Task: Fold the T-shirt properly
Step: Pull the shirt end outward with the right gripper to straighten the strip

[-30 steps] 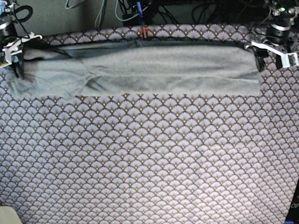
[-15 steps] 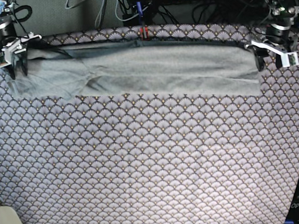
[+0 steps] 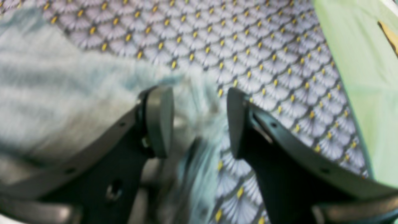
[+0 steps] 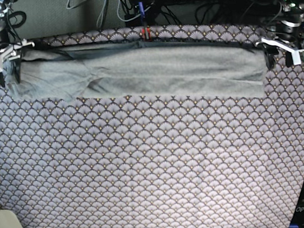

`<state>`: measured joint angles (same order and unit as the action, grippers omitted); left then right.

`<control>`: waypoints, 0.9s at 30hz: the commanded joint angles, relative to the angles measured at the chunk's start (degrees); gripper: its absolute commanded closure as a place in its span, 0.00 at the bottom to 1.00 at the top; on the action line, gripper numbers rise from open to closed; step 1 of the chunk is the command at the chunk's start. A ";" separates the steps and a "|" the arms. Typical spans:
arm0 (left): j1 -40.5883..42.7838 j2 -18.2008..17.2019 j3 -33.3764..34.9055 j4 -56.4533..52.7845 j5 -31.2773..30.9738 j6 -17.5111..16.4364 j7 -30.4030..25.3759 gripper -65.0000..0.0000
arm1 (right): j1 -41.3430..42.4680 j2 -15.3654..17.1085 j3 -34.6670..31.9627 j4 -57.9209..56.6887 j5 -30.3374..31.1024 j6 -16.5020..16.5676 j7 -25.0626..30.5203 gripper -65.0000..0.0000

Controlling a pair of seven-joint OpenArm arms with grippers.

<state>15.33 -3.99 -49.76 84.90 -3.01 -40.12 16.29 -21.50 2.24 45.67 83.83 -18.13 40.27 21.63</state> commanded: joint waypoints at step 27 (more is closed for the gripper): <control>-7.64 -1.51 -1.63 1.21 -0.64 0.12 10.83 0.30 | 3.52 4.05 1.93 -6.78 1.03 -0.27 -3.12 0.55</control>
<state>8.21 -4.75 -51.29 84.86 -2.85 -39.92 28.36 -17.85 5.54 47.46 76.18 -18.00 40.23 16.99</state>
